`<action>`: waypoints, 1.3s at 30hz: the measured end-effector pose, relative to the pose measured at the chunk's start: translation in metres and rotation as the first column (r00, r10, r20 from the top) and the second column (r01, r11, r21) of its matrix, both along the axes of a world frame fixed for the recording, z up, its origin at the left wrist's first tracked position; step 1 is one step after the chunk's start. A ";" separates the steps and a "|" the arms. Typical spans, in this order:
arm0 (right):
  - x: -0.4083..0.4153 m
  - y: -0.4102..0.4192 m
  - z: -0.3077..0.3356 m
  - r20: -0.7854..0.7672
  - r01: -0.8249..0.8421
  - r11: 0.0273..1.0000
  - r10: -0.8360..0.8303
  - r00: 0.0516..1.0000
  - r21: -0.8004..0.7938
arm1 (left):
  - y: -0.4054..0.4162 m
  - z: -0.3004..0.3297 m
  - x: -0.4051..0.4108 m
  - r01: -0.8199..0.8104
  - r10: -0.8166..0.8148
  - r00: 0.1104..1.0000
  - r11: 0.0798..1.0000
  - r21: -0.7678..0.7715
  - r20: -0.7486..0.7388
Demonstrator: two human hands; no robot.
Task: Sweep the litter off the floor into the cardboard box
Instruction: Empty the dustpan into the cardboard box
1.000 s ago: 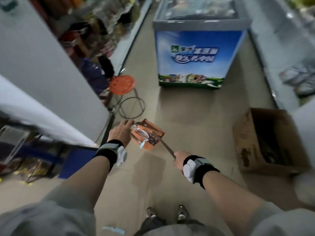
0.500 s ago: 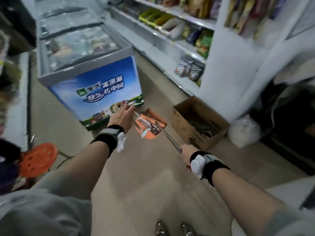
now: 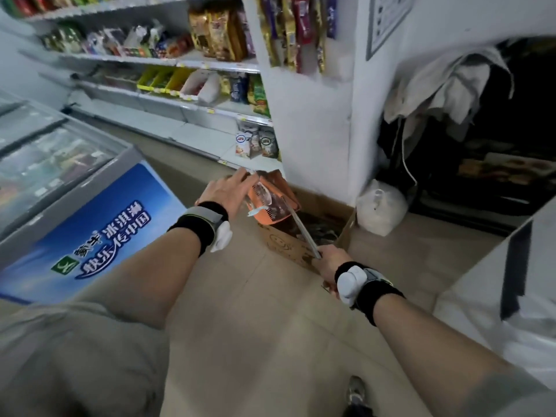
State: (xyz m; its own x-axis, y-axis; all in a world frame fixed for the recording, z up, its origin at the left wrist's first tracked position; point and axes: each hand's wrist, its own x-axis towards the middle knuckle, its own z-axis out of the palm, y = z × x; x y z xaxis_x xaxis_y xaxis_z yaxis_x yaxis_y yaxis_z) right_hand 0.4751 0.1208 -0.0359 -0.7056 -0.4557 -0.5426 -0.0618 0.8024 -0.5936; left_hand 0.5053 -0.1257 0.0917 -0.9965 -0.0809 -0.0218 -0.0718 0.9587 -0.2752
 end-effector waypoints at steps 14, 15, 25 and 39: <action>-0.049 0.044 -0.029 0.117 0.273 0.961 -0.277 0.954 0.044 | 0.018 -0.033 -0.113 0.426 -0.281 0.860 0.854 -0.298 0.426; -0.052 0.047 -0.028 0.097 0.257 0.964 -0.263 0.960 0.073 | 0.019 -0.035 -0.115 0.460 -0.300 0.842 0.833 -0.307 0.448; -0.041 0.029 -0.031 -0.068 -0.004 0.967 0.022 0.997 0.254 | 0.019 -0.065 -0.114 0.682 -0.472 0.713 0.638 -0.357 0.519; -0.018 0.023 -0.037 -0.063 0.018 0.945 0.003 0.998 0.326 | -0.015 -0.065 -0.098 0.628 -0.457 0.748 0.721 -0.293 0.481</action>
